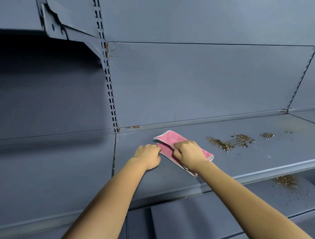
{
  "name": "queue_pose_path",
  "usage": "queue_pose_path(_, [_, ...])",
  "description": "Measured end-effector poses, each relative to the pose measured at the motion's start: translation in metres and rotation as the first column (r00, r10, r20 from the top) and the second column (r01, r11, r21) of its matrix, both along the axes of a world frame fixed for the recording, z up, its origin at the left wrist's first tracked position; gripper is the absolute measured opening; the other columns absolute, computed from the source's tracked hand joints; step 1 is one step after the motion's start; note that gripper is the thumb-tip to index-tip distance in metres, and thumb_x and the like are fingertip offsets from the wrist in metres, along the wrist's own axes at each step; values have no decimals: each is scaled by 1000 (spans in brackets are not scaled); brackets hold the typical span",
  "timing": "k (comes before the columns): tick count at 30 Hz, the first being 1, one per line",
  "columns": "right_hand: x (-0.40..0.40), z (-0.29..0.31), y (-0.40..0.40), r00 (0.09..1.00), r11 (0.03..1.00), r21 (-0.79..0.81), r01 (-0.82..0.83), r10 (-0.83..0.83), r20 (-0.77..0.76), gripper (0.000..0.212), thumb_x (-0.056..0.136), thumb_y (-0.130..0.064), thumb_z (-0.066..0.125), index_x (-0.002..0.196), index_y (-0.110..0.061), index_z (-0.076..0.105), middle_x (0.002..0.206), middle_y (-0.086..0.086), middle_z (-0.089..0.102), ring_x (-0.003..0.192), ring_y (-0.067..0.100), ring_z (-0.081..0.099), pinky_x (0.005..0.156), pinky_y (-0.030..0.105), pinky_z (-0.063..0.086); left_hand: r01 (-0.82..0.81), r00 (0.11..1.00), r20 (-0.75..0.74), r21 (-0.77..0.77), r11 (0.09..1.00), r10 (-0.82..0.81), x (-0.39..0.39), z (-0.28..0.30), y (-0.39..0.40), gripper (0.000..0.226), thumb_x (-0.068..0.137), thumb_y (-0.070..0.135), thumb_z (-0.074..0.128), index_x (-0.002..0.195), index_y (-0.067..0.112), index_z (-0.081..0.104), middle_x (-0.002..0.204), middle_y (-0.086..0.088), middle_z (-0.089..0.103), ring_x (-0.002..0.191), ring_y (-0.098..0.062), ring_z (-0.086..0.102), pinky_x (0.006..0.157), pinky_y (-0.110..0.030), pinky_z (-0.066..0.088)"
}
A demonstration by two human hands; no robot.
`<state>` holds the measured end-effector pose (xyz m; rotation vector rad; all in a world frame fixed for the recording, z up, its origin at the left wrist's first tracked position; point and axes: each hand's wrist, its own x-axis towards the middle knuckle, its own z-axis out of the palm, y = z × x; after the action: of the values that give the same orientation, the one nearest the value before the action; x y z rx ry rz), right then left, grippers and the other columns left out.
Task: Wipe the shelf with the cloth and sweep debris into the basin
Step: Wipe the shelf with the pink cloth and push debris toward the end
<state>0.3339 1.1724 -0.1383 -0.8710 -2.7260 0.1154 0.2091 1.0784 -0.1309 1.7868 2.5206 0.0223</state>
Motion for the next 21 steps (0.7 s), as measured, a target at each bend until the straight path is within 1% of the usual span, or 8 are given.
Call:
queue_pose_path(4, [9, -5, -2, 996, 988, -147, -50, 61, 72, 34, 90, -27, 31, 70, -10, 53, 91, 12, 68, 89, 30, 58, 78, 37, 48, -30, 998, -49, -36, 999, 29, -4, 0, 6, 37, 97, 20, 35, 131, 11, 47, 145, -6, 43, 139, -22, 32, 114, -39, 24])
queue_pose_path(7, [12, 7, -1, 997, 975, -221, -22, 36, 61, 39, 98, -26, 33, 64, -14, 46, 76, 9, 60, 81, 29, 52, 78, 38, 48, -107, 991, -91, -59, 992, 102, -4, 6, 9, 39, 97, 21, 35, 132, 11, 48, 144, -8, 44, 139, -25, 32, 115, -41, 24])
queue_pose_path(8, [13, 12, 2, 999, 973, -230, -6, 18, 49, 37, 98, -24, 33, 68, -14, 52, 80, 9, 61, 84, 30, 53, 79, 37, 47, -135, 986, -105, -29, 990, 131, -3, 9, 9, 37, 97, 20, 36, 129, 9, 51, 139, -9, 48, 135, -26, 37, 112, -39, 28])
queue_pose_path(10, [16, 23, 11, 995, 977, -210, 45, -26, 96, 25, 93, -13, 40, 104, -11, 63, 110, 11, 66, 105, 31, 57, 89, 38, 49, -174, 978, -104, 77, 982, 182, 1, 18, 8, 33, 97, 17, 37, 120, 5, 56, 130, -11, 54, 126, -28, 44, 103, -37, 35])
queue_pose_path(11, [17, 27, 15, 988, 979, -192, 74, -46, 146, 34, 87, -7, 45, 118, -13, 59, 122, 9, 62, 114, 30, 56, 93, 39, 49, -184, 978, -80, 123, 975, 195, 3, 22, 9, 31, 96, 17, 37, 117, 4, 57, 128, -12, 55, 124, -29, 46, 100, -37, 38])
queue_pose_path(13, [20, 31, 21, 973, 975, -203, 92, -44, 228, 53, 81, -2, 53, 131, -20, 51, 132, 6, 57, 121, 26, 53, 98, 36, 47, -186, 982, 2, 167, 968, 189, 12, 28, 13, 31, 96, 21, 41, 117, 4, 57, 127, -12, 55, 122, -29, 48, 97, -37, 41])
queue_pose_path(16, [19, 30, 23, 956, 975, -200, 93, -32, 292, 51, 83, -10, 55, 133, -22, 49, 132, 5, 56, 123, 25, 51, 96, 31, 44, -141, 986, 100, 103, 985, 131, 34, 27, 22, 37, 92, 30, 49, 119, 6, 56, 128, -12, 55, 122, -29, 49, 94, -37, 43])
queue_pose_path(21, [20, 30, 25, 958, 977, -193, 86, -28, 285, 45, 82, -14, 57, 127, -20, 54, 130, 4, 58, 120, 24, 53, 97, 32, 45, -119, 978, 168, -38, 992, 124, 53, 18, 31, 43, 89, 37, 55, 117, 4, 56, 124, -13, 59, 117, -29, 55, 91, -35, 45])
